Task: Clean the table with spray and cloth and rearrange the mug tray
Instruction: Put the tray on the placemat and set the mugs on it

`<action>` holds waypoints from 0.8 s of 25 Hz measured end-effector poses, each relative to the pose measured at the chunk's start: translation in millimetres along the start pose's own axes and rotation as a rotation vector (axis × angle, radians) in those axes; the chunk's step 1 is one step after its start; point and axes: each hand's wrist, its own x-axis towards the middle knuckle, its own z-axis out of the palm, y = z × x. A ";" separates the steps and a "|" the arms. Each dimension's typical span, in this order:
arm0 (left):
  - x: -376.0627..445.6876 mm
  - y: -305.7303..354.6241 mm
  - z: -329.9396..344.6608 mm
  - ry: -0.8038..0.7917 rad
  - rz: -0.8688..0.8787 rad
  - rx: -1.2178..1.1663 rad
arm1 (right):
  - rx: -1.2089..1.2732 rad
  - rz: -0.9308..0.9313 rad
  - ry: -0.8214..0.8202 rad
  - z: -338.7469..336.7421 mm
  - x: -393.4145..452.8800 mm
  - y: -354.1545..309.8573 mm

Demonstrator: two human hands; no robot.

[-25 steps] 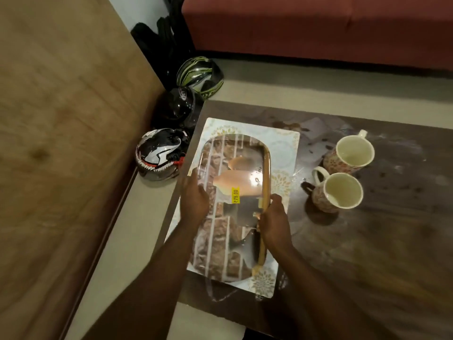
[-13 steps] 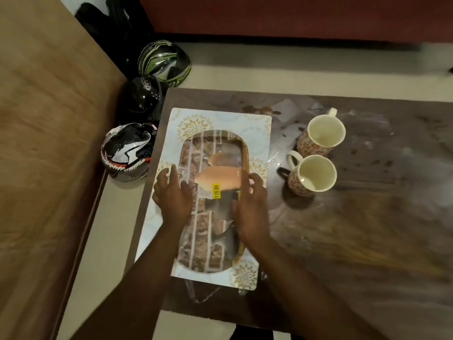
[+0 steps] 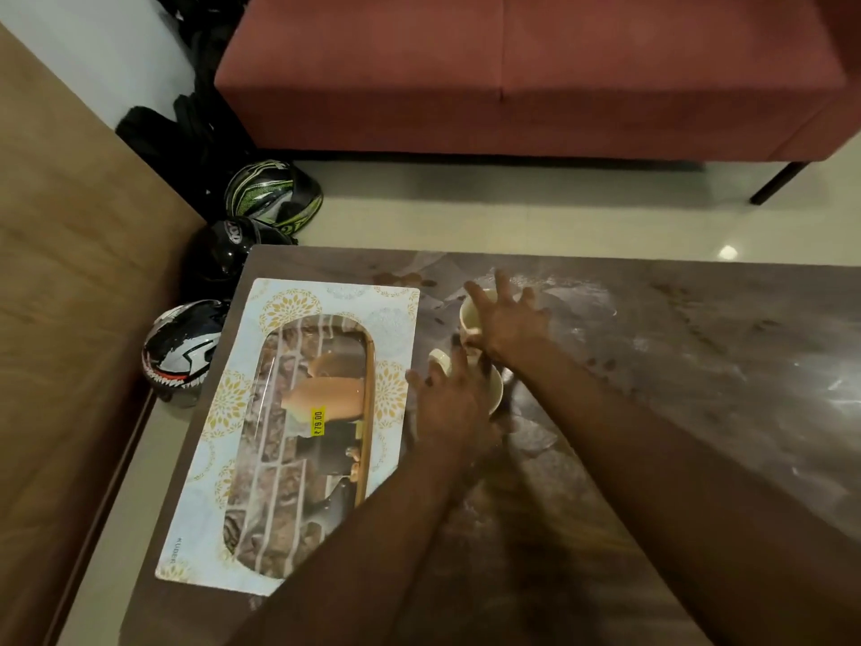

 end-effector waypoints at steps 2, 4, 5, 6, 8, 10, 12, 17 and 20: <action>4.4 1.6 12.6 0.004 -0.002 0.045 | -0.029 0.019 -0.080 9.9 8.6 -4.5; 9.4 -1.6 22.8 0.046 0.021 0.013 | 0.011 0.020 -0.042 17.5 14.7 -2.5; 10.9 -3.5 23.8 0.062 0.028 -0.033 | 0.047 0.009 -0.007 20.2 17.2 0.3; 10.4 -4.8 22.3 0.078 0.028 -0.089 | 0.079 -0.012 0.017 22.4 19.8 3.7; 1.5 -7.3 11.9 0.101 0.000 -0.212 | 0.134 -0.063 0.036 22.5 21.8 5.8; -11.1 -16.7 -0.6 0.123 -0.045 -0.313 | 0.165 -0.094 0.076 13.7 20.1 2.5; -27.5 -43.5 -11.0 0.159 -0.123 -0.361 | 0.196 -0.145 0.133 -0.5 15.1 -18.6; -79.3 -141.4 -18.5 0.221 -0.411 -0.424 | 0.218 -0.347 0.104 -5.9 13.2 -115.6; -102.8 -173.0 -11.1 0.193 -0.470 -0.380 | 0.190 -0.410 0.058 16.5 14.5 -164.9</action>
